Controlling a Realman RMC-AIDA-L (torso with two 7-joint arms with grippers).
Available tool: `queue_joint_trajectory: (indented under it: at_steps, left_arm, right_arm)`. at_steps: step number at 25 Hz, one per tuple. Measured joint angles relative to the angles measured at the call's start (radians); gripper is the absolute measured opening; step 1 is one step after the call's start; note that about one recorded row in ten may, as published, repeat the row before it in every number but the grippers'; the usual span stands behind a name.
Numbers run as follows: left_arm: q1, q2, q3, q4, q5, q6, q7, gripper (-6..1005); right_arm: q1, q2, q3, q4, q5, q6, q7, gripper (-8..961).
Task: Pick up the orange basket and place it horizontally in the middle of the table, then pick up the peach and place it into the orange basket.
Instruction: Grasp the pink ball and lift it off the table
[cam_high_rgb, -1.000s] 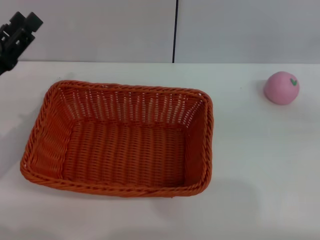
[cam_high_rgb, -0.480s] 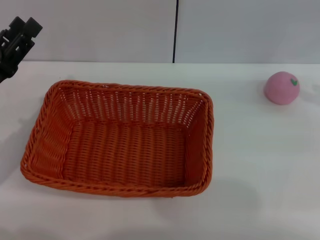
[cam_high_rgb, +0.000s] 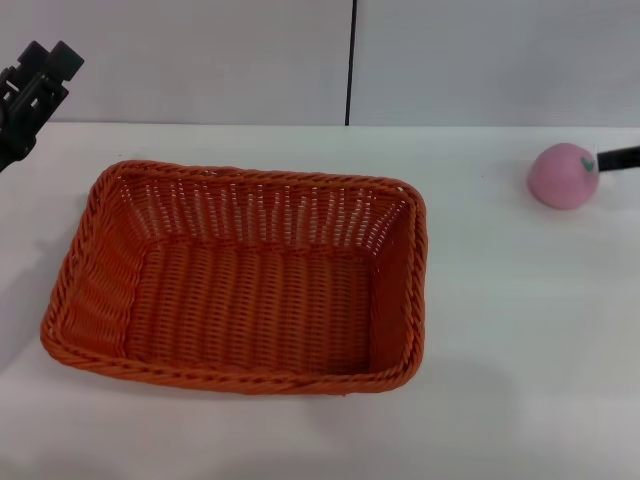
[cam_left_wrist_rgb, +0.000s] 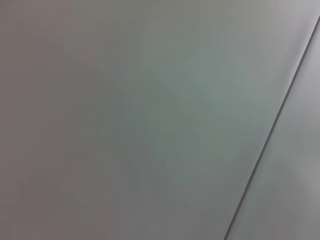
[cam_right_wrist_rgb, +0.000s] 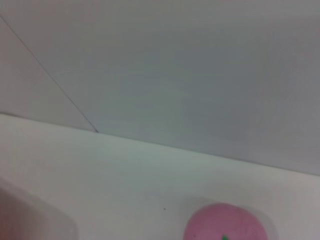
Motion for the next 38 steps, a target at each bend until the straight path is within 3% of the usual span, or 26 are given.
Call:
queue_joint_trajectory:
  at_steps: [9, 26, 37, 38]
  left_arm:
    - [-0.009, 0.001, 0.001, -0.017, 0.000, 0.006, -0.007, 686]
    - [-0.027, 0.000, 0.000, -0.041, 0.000, 0.021, -0.011, 687]
    - [-0.030, 0.000, 0.000, -0.043, 0.000, 0.026, -0.012, 687]
    - [-0.030, 0.000, 0.000, -0.046, 0.000, 0.027, -0.012, 687]
  right_arm:
    - [0.029, 0.011, -0.121, 0.082, -0.020, 0.140, -0.013, 754]
    - [0.078, 0.013, -0.148, 0.174, -0.020, 0.219, -0.066, 751]
    - [0.071, 0.021, -0.158, 0.158, -0.020, 0.216, -0.068, 326]
    - [0.071, 0.022, -0.158, 0.158, -0.020, 0.215, -0.068, 320]
